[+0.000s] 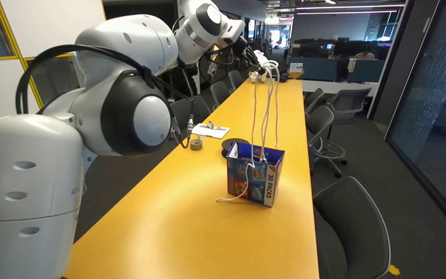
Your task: Put the ropes in the box
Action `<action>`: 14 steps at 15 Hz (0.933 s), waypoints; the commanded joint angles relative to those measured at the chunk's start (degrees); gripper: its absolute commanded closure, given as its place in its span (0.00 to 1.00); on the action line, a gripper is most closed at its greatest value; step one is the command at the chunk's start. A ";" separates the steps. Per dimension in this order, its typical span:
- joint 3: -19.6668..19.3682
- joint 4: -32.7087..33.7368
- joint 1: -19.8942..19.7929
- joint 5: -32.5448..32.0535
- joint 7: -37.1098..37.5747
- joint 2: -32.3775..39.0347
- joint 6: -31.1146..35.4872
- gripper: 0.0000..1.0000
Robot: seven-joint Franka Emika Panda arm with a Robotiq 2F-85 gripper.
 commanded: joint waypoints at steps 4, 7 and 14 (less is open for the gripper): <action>1.09 8.49 -2.96 2.63 -7.99 5.75 -0.80 0.98; 2.21 10.77 -4.20 3.92 -8.38 10.46 1.75 0.98; 5.45 14.37 -6.63 5.70 -11.56 17.99 5.15 0.98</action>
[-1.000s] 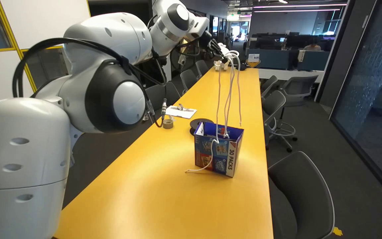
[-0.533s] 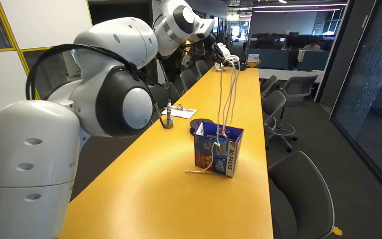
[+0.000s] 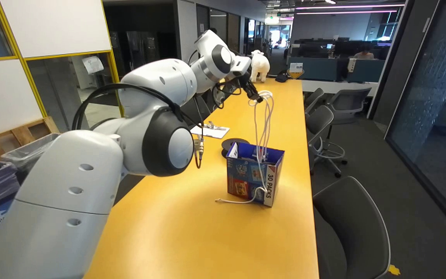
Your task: Put the ropes in the box
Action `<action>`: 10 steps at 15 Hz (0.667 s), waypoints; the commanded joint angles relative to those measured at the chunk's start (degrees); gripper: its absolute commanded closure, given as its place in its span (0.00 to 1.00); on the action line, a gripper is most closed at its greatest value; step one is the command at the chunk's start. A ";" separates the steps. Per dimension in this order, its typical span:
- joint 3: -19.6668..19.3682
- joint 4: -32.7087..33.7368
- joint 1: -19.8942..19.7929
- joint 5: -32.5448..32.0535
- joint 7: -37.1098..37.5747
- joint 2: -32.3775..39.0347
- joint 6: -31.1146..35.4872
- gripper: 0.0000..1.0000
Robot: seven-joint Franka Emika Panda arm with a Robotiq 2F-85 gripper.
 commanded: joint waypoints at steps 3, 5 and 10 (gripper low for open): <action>2.83 6.24 -3.09 2.88 -5.58 4.46 1.50 0.98; 4.29 6.30 -4.12 3.94 -7.47 4.83 1.48 0.98; 12.50 5.31 -8.43 13.41 -18.66 5.97 0.76 0.98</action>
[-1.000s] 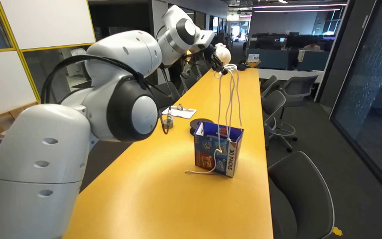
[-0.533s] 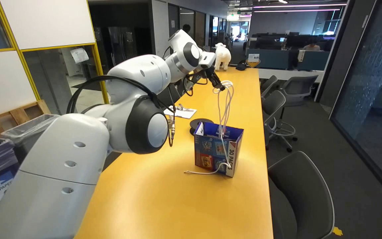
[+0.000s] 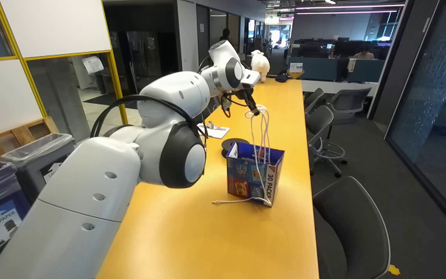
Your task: Put the ropes in the box
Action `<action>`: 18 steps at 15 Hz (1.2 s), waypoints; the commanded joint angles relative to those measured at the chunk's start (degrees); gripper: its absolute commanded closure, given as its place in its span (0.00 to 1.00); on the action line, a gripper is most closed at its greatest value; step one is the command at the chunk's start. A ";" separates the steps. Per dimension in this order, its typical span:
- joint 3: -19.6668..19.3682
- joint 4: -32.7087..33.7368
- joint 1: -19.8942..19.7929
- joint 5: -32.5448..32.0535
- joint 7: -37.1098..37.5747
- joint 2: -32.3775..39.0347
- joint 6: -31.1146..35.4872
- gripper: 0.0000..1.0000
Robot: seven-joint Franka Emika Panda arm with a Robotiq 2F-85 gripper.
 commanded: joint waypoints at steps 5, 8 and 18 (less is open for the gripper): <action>8.82 2.95 -5.27 9.47 -14.83 4.51 -3.36 0.98; 10.28 3.26 -6.74 11.29 -17.85 6.14 -6.15 0.98; 13.06 7.04 -9.92 14.98 -21.51 12.76 -6.60 0.98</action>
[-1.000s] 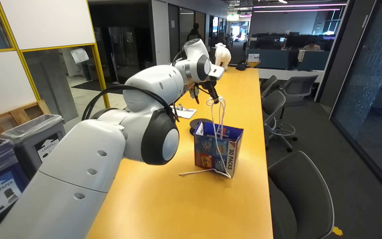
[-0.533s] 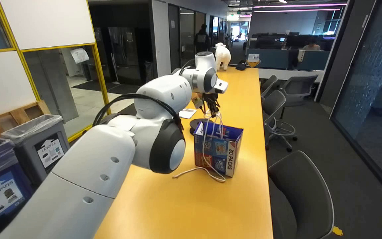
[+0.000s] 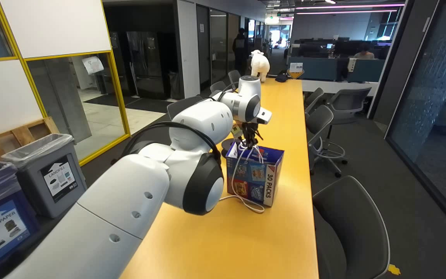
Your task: Put the ropes in the box
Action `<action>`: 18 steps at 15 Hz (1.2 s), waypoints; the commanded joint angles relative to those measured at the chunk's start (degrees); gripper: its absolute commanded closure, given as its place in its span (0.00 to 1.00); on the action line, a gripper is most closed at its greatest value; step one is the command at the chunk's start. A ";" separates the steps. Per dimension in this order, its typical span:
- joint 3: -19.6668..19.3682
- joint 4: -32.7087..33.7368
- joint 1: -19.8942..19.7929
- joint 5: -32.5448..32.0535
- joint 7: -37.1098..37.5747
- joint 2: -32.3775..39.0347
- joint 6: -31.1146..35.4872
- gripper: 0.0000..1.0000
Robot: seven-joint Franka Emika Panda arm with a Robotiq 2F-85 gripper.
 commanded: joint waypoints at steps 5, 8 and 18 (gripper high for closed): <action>0.96 7.00 -1.36 1.06 -1.30 4.75 -0.67 0.98; 1.00 6.95 -1.40 1.02 -1.15 5.40 -0.96 0.60; 0.25 4.05 1.14 -1.72 -2.79 2.36 1.31 0.00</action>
